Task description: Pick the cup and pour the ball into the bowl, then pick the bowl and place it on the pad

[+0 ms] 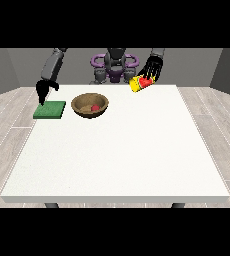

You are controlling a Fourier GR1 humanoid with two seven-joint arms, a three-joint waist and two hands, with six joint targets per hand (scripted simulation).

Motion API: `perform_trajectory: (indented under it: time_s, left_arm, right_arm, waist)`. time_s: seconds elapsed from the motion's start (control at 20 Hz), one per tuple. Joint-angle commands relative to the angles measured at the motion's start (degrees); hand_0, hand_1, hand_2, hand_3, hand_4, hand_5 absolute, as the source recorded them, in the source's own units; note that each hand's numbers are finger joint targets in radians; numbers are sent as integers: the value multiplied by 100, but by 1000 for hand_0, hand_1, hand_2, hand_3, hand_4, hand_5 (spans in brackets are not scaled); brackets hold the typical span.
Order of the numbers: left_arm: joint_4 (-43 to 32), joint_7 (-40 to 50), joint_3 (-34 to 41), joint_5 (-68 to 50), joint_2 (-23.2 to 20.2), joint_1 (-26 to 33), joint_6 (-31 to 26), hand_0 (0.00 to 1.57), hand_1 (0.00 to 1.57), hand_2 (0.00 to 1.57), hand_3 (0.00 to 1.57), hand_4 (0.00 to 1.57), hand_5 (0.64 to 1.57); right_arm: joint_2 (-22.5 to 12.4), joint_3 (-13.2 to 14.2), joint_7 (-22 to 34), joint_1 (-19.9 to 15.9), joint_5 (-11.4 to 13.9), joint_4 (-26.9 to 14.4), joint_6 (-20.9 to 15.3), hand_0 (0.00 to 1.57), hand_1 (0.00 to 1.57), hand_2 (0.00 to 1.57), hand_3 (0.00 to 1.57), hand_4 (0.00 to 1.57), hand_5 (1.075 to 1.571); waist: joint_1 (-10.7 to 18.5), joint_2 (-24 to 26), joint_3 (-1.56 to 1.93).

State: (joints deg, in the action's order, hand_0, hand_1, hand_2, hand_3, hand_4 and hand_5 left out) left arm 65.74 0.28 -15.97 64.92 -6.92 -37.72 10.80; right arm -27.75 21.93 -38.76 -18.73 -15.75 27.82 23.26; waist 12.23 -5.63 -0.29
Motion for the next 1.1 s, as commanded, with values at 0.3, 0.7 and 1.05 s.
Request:
perform_trajectory:
  time_s: [0.3,0.7,1.05]
  left_arm:
    - [276,-2964,1323,-3054,-10,1342,763,1234,1234,1084,737,1412,1565]
    - [-335,-3508,1880,-4801,222,1050,-984,0,0,0,0,0,647]
    - [-413,-3243,2138,-4997,-19,1039,-1220,0,0,0,0,0,654]
  right_arm:
    - [-225,565,-213,-360,-530,187,-118,0,0,404,241,692,1548]
    - [-41,485,-165,-709,-592,603,-237,0,0,0,0,0,1564]
    - [380,256,366,-1001,-524,342,-492,0,0,0,0,0,1569]
  waist:
    - [912,-1611,-2]
    - [717,-2237,19]
    - [411,-1707,34]
